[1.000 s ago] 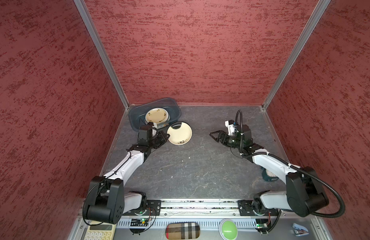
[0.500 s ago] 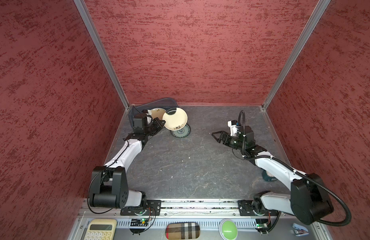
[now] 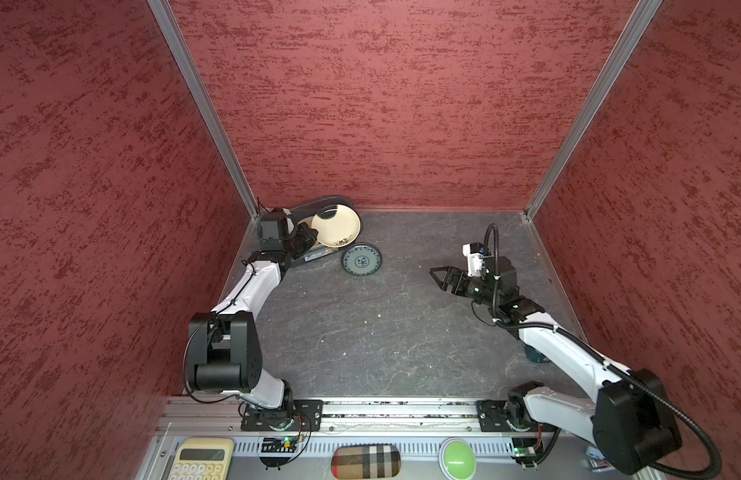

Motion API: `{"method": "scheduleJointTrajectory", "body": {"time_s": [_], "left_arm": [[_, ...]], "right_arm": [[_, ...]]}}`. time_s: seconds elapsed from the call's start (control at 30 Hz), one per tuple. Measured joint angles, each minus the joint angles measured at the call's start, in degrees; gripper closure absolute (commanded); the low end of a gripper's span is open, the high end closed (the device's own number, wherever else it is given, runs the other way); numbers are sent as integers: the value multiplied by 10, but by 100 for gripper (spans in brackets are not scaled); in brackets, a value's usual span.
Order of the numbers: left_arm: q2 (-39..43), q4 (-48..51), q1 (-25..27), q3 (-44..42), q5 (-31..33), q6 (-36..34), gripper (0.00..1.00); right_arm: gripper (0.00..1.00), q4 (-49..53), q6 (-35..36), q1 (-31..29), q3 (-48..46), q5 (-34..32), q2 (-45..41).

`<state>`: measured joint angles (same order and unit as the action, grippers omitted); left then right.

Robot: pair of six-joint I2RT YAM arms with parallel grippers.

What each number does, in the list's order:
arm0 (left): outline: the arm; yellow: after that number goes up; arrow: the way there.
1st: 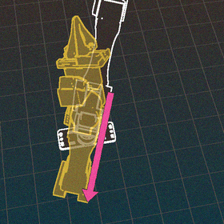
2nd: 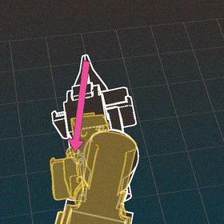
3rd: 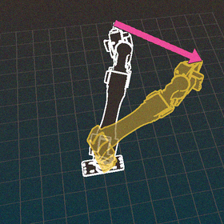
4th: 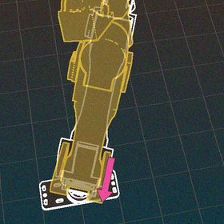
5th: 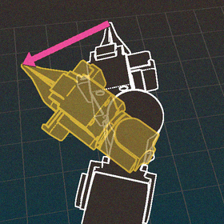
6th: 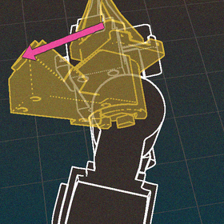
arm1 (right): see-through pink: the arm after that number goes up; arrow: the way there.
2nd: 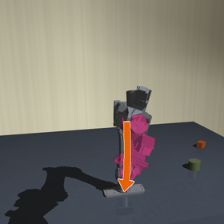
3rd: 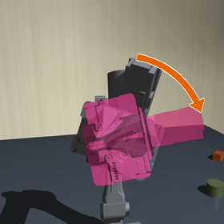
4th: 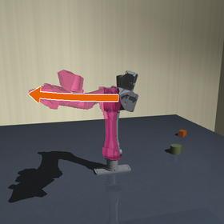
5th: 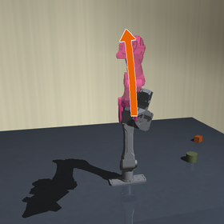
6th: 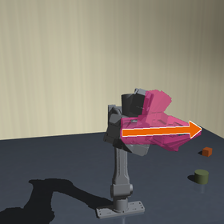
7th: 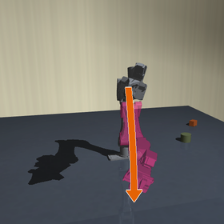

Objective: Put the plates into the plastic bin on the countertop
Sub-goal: 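Lower the flower-motif plate onto the basin stack and open the left gripper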

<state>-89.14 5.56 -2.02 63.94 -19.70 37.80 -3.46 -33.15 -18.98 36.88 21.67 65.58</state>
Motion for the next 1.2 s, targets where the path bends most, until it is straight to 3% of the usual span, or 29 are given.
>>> {"method": "scheduleJointTrajectory", "body": {"time_s": [0.67,1.2], "left_arm": [[-194,147,-39,222,107,-97,100],[-297,207,-62,303,131,-135,100]], "right_arm": [[1,40,47,3,-51,-52,-104],[1,40,49,4,-51,-55,-90]]}}
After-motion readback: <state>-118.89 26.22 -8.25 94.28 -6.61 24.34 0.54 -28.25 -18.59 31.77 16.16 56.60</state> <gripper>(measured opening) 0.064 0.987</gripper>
